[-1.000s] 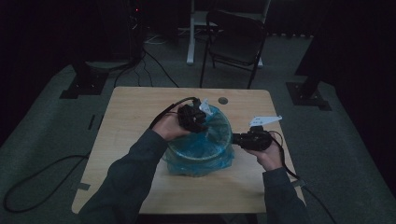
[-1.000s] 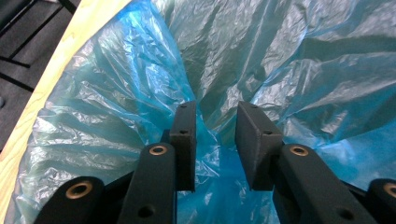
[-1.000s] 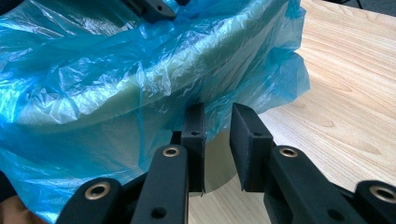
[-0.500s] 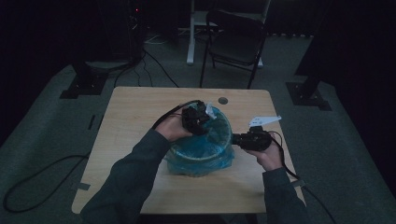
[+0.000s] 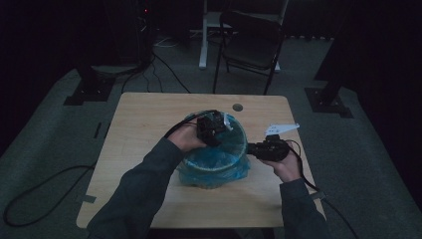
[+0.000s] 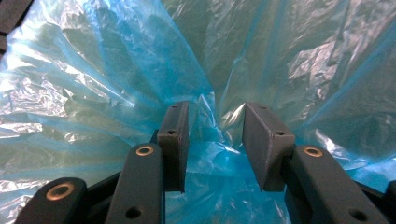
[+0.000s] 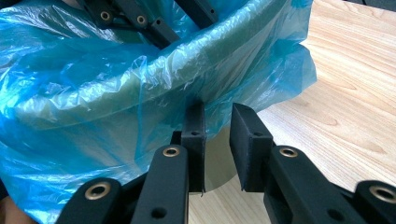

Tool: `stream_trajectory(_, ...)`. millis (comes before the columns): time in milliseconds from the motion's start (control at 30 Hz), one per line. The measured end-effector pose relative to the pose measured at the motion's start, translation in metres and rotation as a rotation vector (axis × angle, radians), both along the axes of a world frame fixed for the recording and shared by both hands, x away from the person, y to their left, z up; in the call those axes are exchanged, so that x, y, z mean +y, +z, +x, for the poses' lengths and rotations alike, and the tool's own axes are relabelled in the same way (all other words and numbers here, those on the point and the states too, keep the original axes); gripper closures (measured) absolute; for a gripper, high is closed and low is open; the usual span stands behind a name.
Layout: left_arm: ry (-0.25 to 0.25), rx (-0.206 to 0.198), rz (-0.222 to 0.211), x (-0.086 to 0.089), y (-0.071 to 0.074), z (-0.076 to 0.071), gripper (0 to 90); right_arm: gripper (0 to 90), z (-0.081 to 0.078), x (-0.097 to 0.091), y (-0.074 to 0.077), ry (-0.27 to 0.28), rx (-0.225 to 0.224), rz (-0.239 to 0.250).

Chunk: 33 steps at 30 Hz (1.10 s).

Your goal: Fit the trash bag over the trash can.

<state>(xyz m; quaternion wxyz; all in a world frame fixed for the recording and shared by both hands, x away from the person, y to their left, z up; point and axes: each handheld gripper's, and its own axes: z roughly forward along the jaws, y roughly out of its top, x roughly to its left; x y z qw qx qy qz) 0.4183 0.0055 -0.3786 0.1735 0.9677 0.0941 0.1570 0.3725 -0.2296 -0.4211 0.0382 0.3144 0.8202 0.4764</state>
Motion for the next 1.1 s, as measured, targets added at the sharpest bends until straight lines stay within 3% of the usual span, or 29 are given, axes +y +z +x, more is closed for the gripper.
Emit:
stream_trajectory(800,0.008,-0.019,0.146,-0.01,-0.014,0.001,54.9,76.2,0.0,0.0,-0.001,0.002,0.001,-0.001)
stream_trajectory(1100,0.008,-0.017,0.173,-0.012,-0.017,0.001,53.9,76.2,0.0,0.0,-0.001,0.002,0.002,-0.001)
